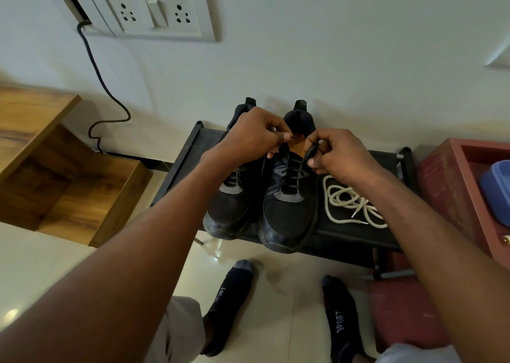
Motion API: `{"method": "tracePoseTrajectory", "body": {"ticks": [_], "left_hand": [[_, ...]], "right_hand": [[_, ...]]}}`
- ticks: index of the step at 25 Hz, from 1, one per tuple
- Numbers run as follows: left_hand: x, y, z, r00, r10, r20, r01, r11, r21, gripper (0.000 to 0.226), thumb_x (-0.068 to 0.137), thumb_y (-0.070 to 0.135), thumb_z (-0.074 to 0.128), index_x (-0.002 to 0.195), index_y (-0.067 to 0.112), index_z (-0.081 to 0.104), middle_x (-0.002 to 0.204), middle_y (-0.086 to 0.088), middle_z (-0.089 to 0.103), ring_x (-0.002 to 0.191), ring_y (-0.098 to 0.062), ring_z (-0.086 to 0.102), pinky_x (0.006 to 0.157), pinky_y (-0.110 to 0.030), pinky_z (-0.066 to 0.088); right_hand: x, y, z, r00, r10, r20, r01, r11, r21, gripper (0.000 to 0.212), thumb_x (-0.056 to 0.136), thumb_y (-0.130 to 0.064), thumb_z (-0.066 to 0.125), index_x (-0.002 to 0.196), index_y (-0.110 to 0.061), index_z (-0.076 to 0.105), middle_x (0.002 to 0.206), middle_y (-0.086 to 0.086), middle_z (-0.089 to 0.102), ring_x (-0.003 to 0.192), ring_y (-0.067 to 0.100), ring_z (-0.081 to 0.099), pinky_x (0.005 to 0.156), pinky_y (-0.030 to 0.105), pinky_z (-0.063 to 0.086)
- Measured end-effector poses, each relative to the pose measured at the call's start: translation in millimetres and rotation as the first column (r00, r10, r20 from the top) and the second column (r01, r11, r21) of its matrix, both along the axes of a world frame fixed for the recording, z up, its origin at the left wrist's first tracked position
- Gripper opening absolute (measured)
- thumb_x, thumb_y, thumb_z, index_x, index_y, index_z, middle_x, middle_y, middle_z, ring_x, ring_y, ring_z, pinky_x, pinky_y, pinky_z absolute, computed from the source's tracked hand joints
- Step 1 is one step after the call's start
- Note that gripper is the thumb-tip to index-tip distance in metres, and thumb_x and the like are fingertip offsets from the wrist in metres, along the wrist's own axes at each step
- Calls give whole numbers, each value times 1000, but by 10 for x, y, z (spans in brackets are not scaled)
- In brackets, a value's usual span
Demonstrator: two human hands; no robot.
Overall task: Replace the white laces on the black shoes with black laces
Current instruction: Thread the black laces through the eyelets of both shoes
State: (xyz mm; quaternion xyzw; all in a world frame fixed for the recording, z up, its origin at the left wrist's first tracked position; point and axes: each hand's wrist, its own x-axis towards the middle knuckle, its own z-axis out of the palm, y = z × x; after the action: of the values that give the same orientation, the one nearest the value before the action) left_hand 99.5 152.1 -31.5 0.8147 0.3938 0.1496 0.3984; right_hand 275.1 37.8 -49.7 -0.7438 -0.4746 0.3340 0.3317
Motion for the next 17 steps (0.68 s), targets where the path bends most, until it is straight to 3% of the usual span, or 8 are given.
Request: {"method": "tracePoseTrajectory", "body": {"ticks": [6,10,15,17], "left_hand": [[-12,-47,31,993,-73,-96,85,988,125,11,92,16,76,94,24,83,60,11,68,51,-2,61,61,-24,56],[101,-226,33,961,-110,-255,176,951,253,20,89,18,73,99,32,83,79,13,71,71,-9,65,70,-34,59],[137,-225,5,976,-38,-212,88,969,232,21,87,13,73,94,30,84,66,17,64,67,-8,63,66,-31,57],[128,-204,-39,983,15,-183,14,988,152,15,89,15,76,92,27,83,56,18,62,59,-2,61,68,-30,59]], "right_hand": [[5,5,-22,999,-18,-43,19,1000,18,30,87,9,74,91,-20,74,69,-4,61,75,19,72,82,47,66],[7,0,-12,998,-12,-57,13,1000,15,31,88,10,72,92,-21,73,71,-4,58,82,19,71,82,45,66],[3,11,-22,999,-17,-44,18,999,33,29,90,6,72,94,-22,74,74,0,56,82,19,69,81,44,66],[-1,16,-28,999,-14,-34,16,999,34,28,90,5,73,93,-22,74,73,0,57,80,19,69,81,45,66]]}}
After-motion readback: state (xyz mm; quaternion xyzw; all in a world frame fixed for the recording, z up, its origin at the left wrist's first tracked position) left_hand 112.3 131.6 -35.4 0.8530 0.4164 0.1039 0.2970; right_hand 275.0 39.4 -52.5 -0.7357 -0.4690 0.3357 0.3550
